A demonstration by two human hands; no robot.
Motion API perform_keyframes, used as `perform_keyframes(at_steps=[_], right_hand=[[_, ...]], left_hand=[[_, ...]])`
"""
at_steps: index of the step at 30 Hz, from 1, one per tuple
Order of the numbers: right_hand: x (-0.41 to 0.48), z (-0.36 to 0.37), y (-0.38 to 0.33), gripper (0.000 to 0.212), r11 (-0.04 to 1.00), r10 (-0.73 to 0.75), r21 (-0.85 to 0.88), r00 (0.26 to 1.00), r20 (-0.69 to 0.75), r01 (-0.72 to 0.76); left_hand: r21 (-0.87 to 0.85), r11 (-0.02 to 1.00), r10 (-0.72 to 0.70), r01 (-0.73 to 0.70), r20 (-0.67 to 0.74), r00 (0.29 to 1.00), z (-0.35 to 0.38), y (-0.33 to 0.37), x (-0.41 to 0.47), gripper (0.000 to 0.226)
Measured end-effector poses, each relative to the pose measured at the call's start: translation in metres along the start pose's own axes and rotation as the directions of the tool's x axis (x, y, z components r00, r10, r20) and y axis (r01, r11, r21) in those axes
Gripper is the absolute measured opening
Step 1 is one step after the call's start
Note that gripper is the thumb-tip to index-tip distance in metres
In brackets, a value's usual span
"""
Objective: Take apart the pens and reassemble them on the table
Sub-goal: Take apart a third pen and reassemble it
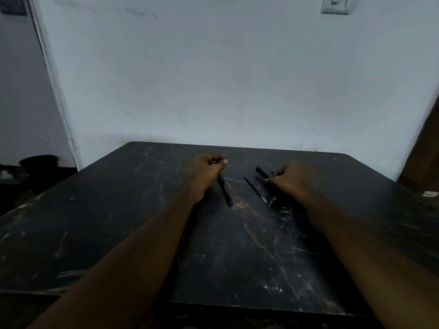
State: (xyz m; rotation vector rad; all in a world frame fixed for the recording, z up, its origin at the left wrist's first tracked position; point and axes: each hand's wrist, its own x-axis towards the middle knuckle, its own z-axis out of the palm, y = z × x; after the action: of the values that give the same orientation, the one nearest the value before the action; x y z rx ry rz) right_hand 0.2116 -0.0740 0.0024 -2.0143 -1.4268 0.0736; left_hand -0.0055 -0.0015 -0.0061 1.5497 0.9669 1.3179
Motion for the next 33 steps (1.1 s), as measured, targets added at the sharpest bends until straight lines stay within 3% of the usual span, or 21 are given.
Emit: perform_keyframes(at_steps=[11, 19, 23, 28, 33], right_hand=[[-0.009, -0.003, -0.004, 0.029, 0.996, -0.008, -0.089, 1.0, 0.017, 0.01], [-0.01, 0.006, -0.016, 0.028, 0.98, -0.199, -0.012, 0.979, -0.045, 0.198], [-0.025, 0.017, -0.038, 0.038, 0.943, -0.33, 0.05, 0.942, 0.053, 0.328], [-0.045, 0.023, -0.06, 0.052, 0.904, -0.408, -0.064, 0.898, 0.165, 0.423], [-0.049, 0.026, -0.063, 0.035, 0.864, -0.45, -0.144, 0.868, 0.211, 0.483]], left_hand=[[-0.007, 0.999, -0.032, 0.032, 0.0, 0.999, -0.001, 0.0, 0.0, 0.019], [-0.04, 0.999, -0.038, 0.034, -0.102, 0.994, -0.006, 0.001, 0.002, 0.012], [-0.009, 0.999, -0.038, 0.037, -0.168, 0.985, -0.008, 0.001, 0.004, 0.011], [0.0, 1.0, -0.029, 0.029, -0.18, 0.983, -0.008, -0.002, 0.005, 0.007], [-0.068, 0.997, -0.038, 0.03, -0.13, 0.991, -0.005, 0.002, 0.004, 0.013]])
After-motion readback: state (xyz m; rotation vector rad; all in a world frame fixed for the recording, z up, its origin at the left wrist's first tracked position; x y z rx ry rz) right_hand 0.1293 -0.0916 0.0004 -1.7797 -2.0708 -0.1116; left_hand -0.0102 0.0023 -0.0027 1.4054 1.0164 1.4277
